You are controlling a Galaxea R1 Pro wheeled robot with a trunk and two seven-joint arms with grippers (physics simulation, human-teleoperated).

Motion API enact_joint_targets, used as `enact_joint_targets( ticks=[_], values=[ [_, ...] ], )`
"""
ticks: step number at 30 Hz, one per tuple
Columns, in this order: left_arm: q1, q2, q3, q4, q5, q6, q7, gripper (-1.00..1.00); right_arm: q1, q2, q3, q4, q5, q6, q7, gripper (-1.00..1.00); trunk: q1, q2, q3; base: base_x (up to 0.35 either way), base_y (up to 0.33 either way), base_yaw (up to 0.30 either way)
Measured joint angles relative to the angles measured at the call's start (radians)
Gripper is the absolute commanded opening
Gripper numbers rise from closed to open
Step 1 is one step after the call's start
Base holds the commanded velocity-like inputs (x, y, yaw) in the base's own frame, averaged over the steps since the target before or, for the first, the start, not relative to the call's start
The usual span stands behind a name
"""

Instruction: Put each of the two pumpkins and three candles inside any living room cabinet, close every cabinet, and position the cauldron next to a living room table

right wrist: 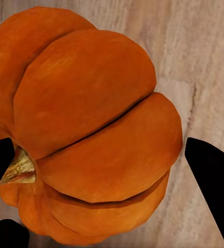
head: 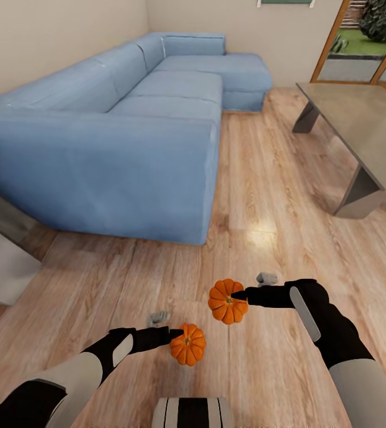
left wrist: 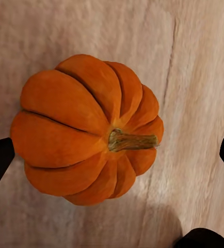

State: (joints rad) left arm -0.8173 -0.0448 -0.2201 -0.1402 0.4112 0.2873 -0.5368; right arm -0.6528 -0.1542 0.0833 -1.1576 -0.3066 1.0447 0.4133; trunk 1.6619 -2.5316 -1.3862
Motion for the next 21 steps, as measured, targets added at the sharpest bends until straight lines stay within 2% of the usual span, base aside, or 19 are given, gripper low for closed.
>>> enact_joint_targets(
  ticks=[19,21],
  values=[
    [0.0,0.0,0.0,0.0,0.0,-0.004,0.0,1.0,0.0,0.0,0.0,0.0,0.001,0.0,0.0,-1.0,0.009,-0.004,-0.074,0.0,0.0,0.0],
    [0.0,0.0,0.0,0.0,0.0,-0.005,-0.001,1.0,0.0,0.0,0.0,0.0,0.0,0.0,0.0,-1.0,0.008,-0.005,-0.074,0.0,0.0,0.0]
  ],
)
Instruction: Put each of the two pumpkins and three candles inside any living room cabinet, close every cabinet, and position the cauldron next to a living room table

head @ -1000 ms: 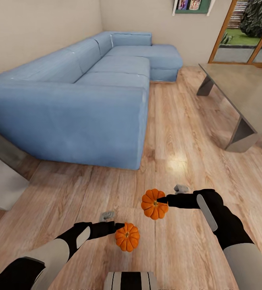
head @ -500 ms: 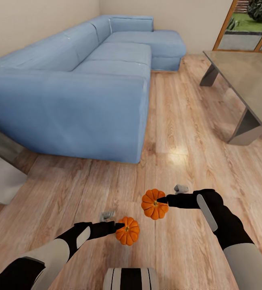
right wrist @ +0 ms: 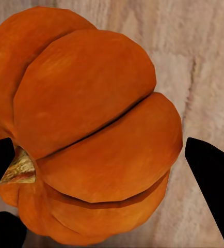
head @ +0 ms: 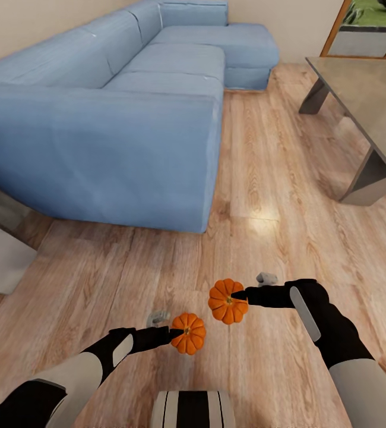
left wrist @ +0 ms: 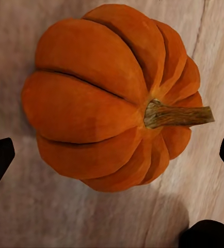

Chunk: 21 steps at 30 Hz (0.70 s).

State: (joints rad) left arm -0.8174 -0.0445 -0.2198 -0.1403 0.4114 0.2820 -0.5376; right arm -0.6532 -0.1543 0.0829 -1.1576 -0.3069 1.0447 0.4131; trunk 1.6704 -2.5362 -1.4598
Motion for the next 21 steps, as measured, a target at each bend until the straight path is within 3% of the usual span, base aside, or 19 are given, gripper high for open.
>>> enact_joint_targets(
  ticks=[7,14,21],
  values=[
    [0.0,0.0,0.0,0.0,0.0,-0.001,0.001,1.0,0.0,0.0,0.0,0.0,-0.001,0.0,0.0,-1.0,0.0,0.0,0.0,0.008,0.0,0.0],
    [0.001,0.0,0.0,0.0,0.0,-0.001,0.001,1.0,0.0,0.0,0.0,0.0,0.001,0.0,0.0,-1.0,0.0,0.0,0.0,0.219,0.0,0.0],
    [0.001,0.0,0.0,0.0,0.0,-0.001,0.002,1.0,0.0,0.0,0.0,0.0,-0.001,0.0,0.0,-1.0,0.0,0.0,0.0,0.022,0.0,0.0]
  ],
)
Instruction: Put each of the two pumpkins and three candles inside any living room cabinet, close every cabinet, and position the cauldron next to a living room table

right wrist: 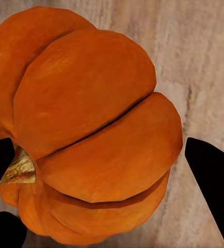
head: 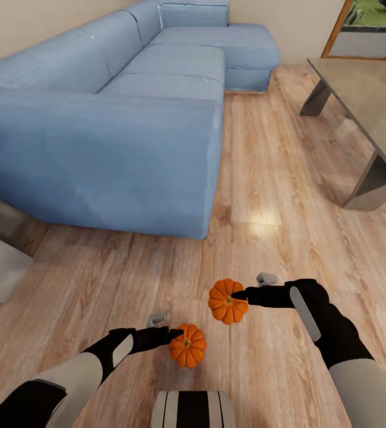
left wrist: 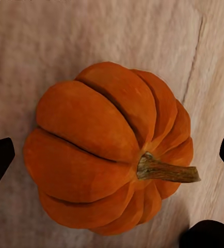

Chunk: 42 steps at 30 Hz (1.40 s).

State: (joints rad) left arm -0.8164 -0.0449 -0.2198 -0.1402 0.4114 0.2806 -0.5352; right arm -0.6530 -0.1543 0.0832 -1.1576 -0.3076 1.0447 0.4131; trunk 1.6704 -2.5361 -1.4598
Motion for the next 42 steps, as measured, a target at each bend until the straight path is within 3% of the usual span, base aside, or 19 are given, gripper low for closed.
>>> enact_joint_targets(
  ticks=[5,24,35,42],
  values=[
    [0.0,0.0,0.0,0.0,0.0,0.0,0.0,1.0,0.0,0.0,0.0,0.0,0.0,0.0,0.0,-1.0,0.0,0.0,0.0,0.0,0.0,0.0],
    [0.0,-0.006,0.0,0.0,0.0,0.0,0.0,1.0,0.0,0.0,0.002,0.0,0.002,0.0,0.0,-1.0,0.009,-0.004,-0.073,0.0,0.0,0.0],
    [0.0,-0.008,0.0,0.0,0.0,-0.001,0.0,1.0,-0.001,0.0,0.001,0.0,0.001,0.0,0.0,-1.0,0.009,-0.004,-0.074,0.0,0.0,0.0],
    [0.0,-0.008,0.0,0.0,0.0,-0.001,0.0,1.0,0.0,0.0,0.002,0.0,0.002,0.0,0.0,-1.0,0.012,-0.006,-0.1,0.0,0.0,0.0]
  ],
)
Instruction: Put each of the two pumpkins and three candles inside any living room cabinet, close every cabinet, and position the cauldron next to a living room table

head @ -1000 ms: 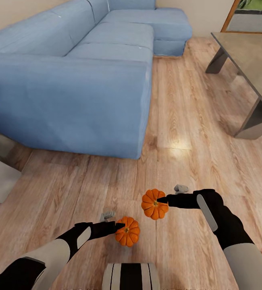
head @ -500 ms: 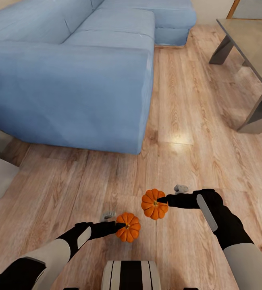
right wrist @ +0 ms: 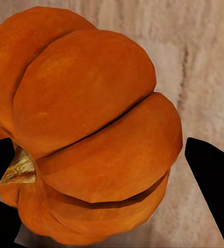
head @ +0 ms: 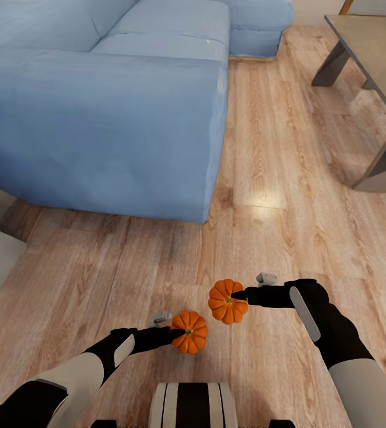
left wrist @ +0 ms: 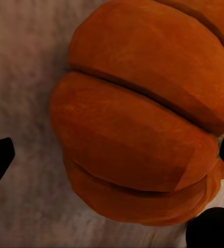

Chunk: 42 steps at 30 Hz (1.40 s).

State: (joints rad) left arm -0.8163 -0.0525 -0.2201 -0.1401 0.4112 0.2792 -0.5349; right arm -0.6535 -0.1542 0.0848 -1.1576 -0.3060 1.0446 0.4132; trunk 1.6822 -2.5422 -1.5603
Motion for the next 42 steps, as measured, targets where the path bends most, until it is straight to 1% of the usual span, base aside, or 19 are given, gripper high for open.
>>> enact_joint_targets(
  ticks=[2,3,11,13,14,16,17,41,42],
  values=[
    [-0.001,0.0,-0.002,-0.001,0.018,0.007,-0.009,1.0,0.0,0.0,0.0,0.0,0.0,0.0,0.0,-1.0,0.001,-0.001,-0.008,0.0,0.0,0.0],
    [0.0,0.0,0.003,-0.001,0.019,0.007,-0.018,1.0,0.0,0.0,0.0,0.0,0.0,0.0,0.0,-1.0,0.001,-0.001,-0.012,0.0,0.0,0.0],
    [0.0,-0.005,0.001,-0.001,0.018,0.007,-0.015,1.0,0.0,0.0,0.0,0.0,-0.001,0.0,0.0,-1.0,0.001,-0.001,-0.012,0.0,0.0,0.0],
    [0.0,-0.007,-0.01,-0.001,0.015,-0.005,-0.013,1.0,0.0,0.0,0.0,0.0,-0.002,0.0,0.0,-1.0,0.001,-0.001,-0.012,0.0,0.0,0.0],
    [0.001,-0.008,-0.021,0.0,0.01,-0.025,-0.015,1.0,0.0,0.0,0.0,0.0,-0.001,0.0,0.0,-1.0,0.001,-0.001,-0.012,0.0,0.0,0.0],
    [0.001,-0.009,-0.017,0.0,0.012,-0.039,-0.015,1.0,0.0,0.0,0.0,0.0,-0.002,0.0,0.0,-1.0,0.001,-0.001,-0.012,0.0,0.0,0.0],
    [0.001,-0.009,-0.015,0.0,0.013,-0.046,-0.015,-1.0,0.0,0.0,0.0,0.0,-0.002,0.0,0.0,-1.0,0.001,-0.001,-0.012,0.0,0.0,0.0],
    [0.001,-0.009,-0.013,0.0,0.013,-0.053,-0.014,-1.0,0.0,0.0,-0.001,0.0,-0.002,0.0,0.0,-1.0,0.001,-0.001,-0.012,0.0,0.0,0.0],
    [0.001,-0.009,-0.006,0.0,0.01,-0.054,-0.004,-1.0,0.0,0.0,-0.001,0.0,0.001,0.0,0.0,-1.0,0.001,-0.001,-0.008,0.0,0.0,0.0]
  ],
)
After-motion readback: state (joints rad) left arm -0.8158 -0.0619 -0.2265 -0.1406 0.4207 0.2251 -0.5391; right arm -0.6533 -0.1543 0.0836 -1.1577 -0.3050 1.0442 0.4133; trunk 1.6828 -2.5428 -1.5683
